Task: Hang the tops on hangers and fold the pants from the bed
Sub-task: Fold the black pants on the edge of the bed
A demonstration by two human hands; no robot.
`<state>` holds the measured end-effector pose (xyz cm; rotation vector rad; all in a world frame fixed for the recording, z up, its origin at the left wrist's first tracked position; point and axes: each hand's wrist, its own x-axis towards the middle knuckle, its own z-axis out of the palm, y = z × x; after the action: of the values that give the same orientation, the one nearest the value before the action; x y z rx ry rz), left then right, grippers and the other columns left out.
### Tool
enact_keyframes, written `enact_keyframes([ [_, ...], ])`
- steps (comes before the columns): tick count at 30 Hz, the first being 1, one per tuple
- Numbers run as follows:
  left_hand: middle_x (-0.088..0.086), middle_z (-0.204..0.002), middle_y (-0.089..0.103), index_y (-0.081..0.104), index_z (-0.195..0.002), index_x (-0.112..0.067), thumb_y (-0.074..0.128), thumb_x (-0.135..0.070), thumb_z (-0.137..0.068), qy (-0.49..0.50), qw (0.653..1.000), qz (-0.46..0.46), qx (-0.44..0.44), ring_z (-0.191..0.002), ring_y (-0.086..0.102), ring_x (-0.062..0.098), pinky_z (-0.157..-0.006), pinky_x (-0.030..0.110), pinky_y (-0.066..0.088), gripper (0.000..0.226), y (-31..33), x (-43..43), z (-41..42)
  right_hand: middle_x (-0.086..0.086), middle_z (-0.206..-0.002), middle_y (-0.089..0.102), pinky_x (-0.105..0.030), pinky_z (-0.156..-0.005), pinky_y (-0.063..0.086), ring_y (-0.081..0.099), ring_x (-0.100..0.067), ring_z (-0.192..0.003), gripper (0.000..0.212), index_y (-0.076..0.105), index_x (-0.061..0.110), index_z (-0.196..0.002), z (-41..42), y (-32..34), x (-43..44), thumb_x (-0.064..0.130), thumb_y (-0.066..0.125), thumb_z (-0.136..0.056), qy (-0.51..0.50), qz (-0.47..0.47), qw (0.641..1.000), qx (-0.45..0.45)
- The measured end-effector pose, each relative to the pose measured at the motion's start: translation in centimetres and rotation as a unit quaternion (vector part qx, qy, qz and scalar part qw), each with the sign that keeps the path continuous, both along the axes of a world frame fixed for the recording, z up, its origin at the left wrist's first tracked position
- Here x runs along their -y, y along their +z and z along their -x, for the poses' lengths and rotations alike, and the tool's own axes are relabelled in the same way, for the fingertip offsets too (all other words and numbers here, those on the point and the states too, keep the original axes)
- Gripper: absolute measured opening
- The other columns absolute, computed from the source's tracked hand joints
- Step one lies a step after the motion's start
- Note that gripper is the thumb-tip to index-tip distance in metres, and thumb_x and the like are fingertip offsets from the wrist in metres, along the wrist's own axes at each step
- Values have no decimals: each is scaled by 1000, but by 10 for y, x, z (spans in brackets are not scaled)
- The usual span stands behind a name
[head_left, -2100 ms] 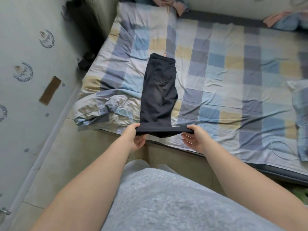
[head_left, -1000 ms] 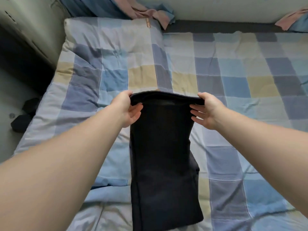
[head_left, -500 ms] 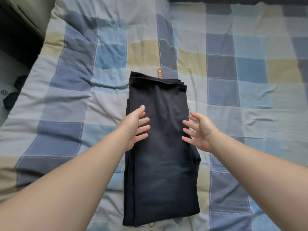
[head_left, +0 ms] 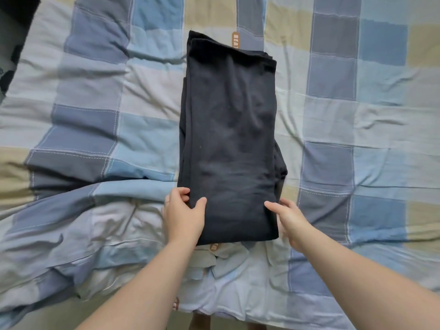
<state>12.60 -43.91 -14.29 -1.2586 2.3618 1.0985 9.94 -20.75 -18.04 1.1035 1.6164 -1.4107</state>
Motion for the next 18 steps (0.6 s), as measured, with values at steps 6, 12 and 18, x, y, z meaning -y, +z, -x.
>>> enact_keyframes([
  [6,-3,-116,59,50,-114,-21,75,-42,-83,50,999,11,-17,-109,55,24,-91,38,42,45,-15,-4,-31,8,-125,59,-27,-77,48,61,-11,-103,74,42,21,-140,-30,-15,9,34,82,-79,62,-9,998,-23],
  [12,-19,-93,60,53,-106,-24,65,-44,-91,-25,996,-86,22,-91,59,16,-73,32,42,27,-17,14,-45,6,-108,73,-24,-68,56,70,-12,-93,35,65,19,-118,-46,-13,5,31,77,-87,23,24,999,-28],
  [18,3,-110,67,60,-120,-14,60,-35,-97,-1,983,-177,39,-95,66,24,-73,38,60,31,-7,14,-64,5,-96,75,-23,-61,54,73,-10,-74,16,65,21,-104,-67,16,-2,27,72,-91,-21,34,999,-30],
])
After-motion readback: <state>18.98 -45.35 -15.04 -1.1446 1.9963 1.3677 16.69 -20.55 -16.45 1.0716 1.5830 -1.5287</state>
